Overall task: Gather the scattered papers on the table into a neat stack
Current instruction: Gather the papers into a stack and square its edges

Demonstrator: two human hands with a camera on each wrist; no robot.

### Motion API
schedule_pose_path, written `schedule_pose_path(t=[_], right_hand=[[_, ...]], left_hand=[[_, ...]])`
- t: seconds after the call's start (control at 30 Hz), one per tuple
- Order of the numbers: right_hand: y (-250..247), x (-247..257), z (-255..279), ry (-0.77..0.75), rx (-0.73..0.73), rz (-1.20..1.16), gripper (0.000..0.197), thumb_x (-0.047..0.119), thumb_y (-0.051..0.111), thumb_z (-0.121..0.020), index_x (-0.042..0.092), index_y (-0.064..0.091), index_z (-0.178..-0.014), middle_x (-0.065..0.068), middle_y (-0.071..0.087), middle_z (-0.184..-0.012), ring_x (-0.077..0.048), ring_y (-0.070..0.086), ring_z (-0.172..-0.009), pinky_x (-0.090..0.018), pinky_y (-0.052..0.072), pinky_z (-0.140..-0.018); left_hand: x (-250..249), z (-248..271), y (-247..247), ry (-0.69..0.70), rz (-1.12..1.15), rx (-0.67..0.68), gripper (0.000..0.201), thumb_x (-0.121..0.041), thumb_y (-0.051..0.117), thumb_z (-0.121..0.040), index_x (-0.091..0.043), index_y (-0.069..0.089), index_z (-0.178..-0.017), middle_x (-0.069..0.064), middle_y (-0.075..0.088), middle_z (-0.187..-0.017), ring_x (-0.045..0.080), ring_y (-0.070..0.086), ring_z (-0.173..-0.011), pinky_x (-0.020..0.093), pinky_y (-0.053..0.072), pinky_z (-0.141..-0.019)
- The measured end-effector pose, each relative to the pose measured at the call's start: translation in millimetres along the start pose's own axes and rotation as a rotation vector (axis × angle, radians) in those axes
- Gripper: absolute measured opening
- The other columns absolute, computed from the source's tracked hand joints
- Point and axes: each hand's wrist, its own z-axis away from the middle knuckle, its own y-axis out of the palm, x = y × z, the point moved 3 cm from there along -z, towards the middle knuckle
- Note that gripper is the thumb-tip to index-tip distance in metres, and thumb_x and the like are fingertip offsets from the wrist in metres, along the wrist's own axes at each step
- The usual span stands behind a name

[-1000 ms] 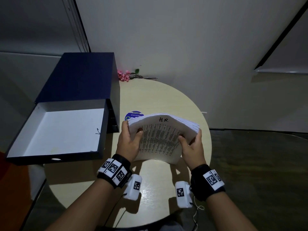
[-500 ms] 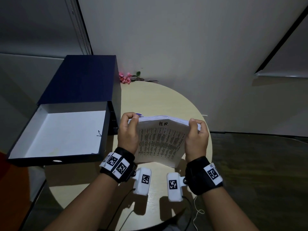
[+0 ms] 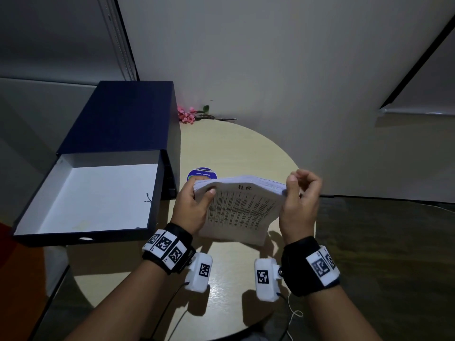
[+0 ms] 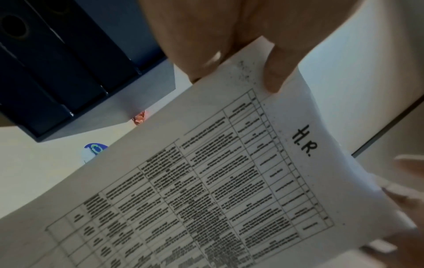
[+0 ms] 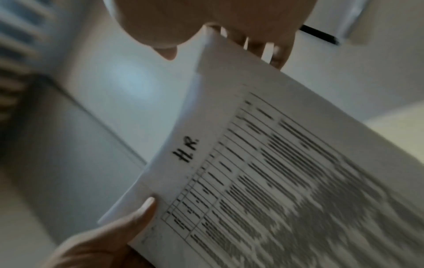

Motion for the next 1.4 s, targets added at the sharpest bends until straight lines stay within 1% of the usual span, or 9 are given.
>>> schedule_pose_path(t=[0.17,0.27,0.4,0.5,0.57,0.67,0.87,1.07,1.4], right_hand=[[24,82,33,-0.61,0.221,0.299,0.041,0.021,0.058,-0.086,0.008,0.056,-0.125,-0.008,0.055,-0.133,-0.025,0.049,-0.129,-0.05,0.039,-0.108],[37,97,48,-0.731,0.352,0.389,0.052,0.014,0.066,-0.076,0.007,0.058,-0.127,-0.01,0.052,-0.14,-0.028,0.043,-0.138,-0.057,0.03,-0.112],[-9,55,10,-0.392,0.131,0.209,0.074,0.02,0.072,-0.073,0.018,0.04,-0.14,0.001,0.034,-0.152,-0.02,0.033,-0.144,-0.051,0.03,-0.117],[-15,-2,-4,0.03,0.412,-0.169,0.09,0.027,0.077,-0.074,0.028,0.026,-0.148,0.008,0.04,-0.15,-0.008,0.043,-0.138,-0.045,0.038,-0.115],[-6,-23,-4,0.158,0.508,-0.188,0.074,0.015,0.077,-0.082,0.021,0.036,-0.144,0.002,0.058,-0.132,-0.005,0.062,-0.116,-0.042,0.053,-0.102],[4,-30,-5,0.135,0.415,-0.092,0.032,0.009,0.068,-0.092,0.015,0.059,-0.122,-0.003,0.071,-0.11,-0.014,0.069,-0.103,-0.048,0.056,-0.095],[5,-23,13,0.016,0.294,-0.117,0.035,0.001,0.059,-0.096,0.034,0.052,-0.106,0.015,0.063,-0.105,0.011,0.061,-0.094,-0.011,0.049,-0.079],[4,-42,18,0.144,0.326,-0.082,0.023,0.014,0.057,-0.099,0.036,0.053,-0.105,0.012,0.068,-0.107,0.003,0.065,-0.098,-0.01,0.05,-0.076],[1,-44,26,0.125,0.293,-0.048,0.036,0.002,0.057,-0.095,0.033,0.045,-0.106,0.008,0.065,-0.1,0.009,0.064,-0.085,-0.021,0.052,-0.077]], left_hand=[[-1,0,4,-0.013,-0.01,0.0,0.02,-0.024,0.06,-0.087,-0.017,0.059,-0.106,-0.014,0.067,-0.098,0.002,0.063,-0.095,0.029,0.05,-0.09],[-9,-4,3,0.027,0.025,-0.016,0.022,-0.024,0.059,-0.09,-0.013,0.06,-0.109,-0.009,0.068,-0.101,0.01,0.064,-0.102,0.028,0.048,-0.092],[-21,-7,-6,0.052,0.017,-0.023,0.011,-0.015,0.057,-0.095,-0.021,0.058,-0.104,-0.012,0.067,-0.098,-0.002,0.064,-0.095,0.016,0.048,-0.085],[-19,-7,-14,0.038,-0.011,-0.031,0.01,-0.019,0.058,-0.095,-0.023,0.058,-0.104,-0.01,0.067,-0.102,0.0,0.064,-0.097,0.016,0.048,-0.083],[-16,-8,-14,0.003,-0.022,-0.045,0.019,-0.024,0.059,-0.094,-0.015,0.059,-0.111,-0.004,0.068,-0.105,0.01,0.064,-0.101,0.025,0.05,-0.087],[-19,-8,-10,-0.014,-0.023,-0.069,0.02,-0.025,0.06,-0.094,-0.014,0.058,-0.111,-0.006,0.068,-0.104,0.009,0.065,-0.1,0.032,0.052,-0.089],[-21,10,-1,0.111,-0.034,-0.046,0.022,-0.024,0.058,-0.093,-0.032,0.043,-0.107,-0.012,0.057,-0.102,0.001,0.06,-0.092,0.024,0.052,-0.078],[7,21,2,0.055,-0.069,0.034,0.031,-0.018,0.066,-0.086,-0.036,0.043,-0.099,-0.027,0.056,-0.096,-0.002,0.058,-0.091,0.023,0.049,-0.083],[7,13,1,0.009,-0.05,-0.022,0.028,-0.018,0.065,-0.083,-0.025,0.049,-0.105,-0.016,0.062,-0.098,-0.003,0.059,-0.091,0.023,0.047,-0.084]])
